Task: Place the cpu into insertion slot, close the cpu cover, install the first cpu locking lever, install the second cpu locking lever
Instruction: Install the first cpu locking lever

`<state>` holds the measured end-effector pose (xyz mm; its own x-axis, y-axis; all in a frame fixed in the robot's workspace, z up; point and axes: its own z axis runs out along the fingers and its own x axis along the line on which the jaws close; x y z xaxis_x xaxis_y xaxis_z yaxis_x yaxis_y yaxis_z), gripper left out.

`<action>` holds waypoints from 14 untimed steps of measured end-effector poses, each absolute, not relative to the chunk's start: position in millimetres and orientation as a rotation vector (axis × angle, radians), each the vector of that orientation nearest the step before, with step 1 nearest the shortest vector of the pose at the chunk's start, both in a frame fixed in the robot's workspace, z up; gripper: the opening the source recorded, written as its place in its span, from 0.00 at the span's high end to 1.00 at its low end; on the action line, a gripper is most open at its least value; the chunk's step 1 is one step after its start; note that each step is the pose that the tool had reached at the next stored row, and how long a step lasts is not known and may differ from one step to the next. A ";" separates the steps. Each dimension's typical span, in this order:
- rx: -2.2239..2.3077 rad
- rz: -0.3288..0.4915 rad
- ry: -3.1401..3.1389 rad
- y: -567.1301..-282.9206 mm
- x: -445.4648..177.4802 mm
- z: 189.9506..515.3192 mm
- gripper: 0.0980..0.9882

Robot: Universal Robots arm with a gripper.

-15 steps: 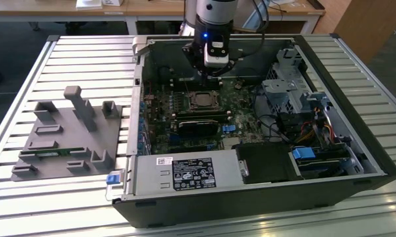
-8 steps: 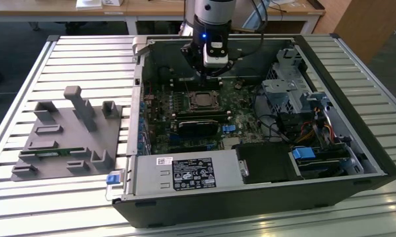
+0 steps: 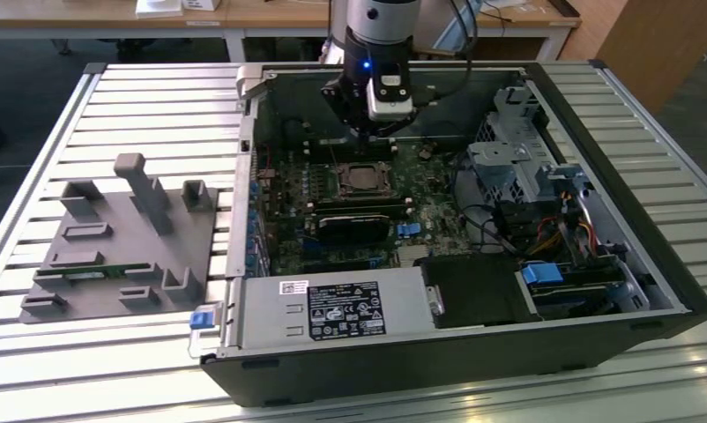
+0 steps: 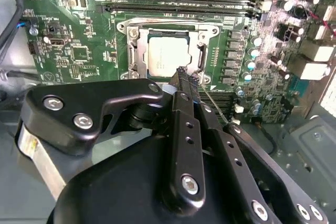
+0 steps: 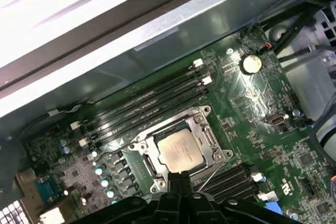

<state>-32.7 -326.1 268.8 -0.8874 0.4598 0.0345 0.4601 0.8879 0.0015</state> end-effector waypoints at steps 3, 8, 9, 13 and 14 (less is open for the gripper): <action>-0.666 -0.014 -3.036 -326.1 -32.8 268.8 0.98; -0.549 -0.012 -3.059 -326.1 -32.8 268.7 0.98; -0.525 -0.011 -3.063 -326.1 -32.8 268.7 0.98; -0.426 -0.010 -3.078 -326.1 -32.7 268.7 0.98; -0.399 -0.009 -3.082 -326.1 -32.8 268.7 0.98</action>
<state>-32.8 -326.1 268.7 -0.9665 0.2542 0.0345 0.2544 0.9671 0.0014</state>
